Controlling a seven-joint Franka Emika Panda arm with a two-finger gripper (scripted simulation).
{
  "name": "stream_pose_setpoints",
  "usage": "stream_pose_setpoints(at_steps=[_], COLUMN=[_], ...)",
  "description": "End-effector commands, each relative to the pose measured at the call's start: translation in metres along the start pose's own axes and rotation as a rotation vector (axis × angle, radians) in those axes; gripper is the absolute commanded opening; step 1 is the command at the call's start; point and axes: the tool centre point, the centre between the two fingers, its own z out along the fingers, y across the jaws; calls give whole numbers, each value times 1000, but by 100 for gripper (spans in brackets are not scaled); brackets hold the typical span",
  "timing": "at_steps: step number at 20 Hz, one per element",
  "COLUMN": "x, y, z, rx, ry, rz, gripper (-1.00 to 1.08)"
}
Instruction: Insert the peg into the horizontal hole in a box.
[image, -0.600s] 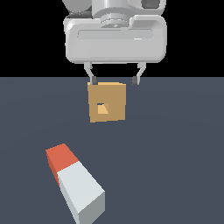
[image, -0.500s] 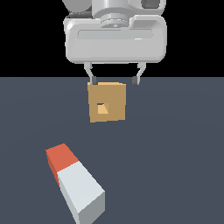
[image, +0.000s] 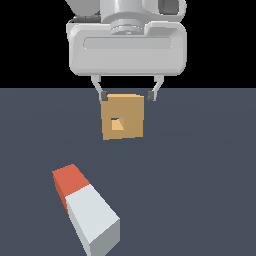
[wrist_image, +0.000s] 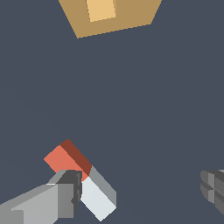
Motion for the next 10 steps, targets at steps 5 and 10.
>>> stream_pose_setpoints(at_steps=[5, 10], x=[-13, -27], y=[-11, -21], z=[13, 28], rx=[-1, -3], ry=[4, 8], rz=[-85, -178], gripper=[100, 100])
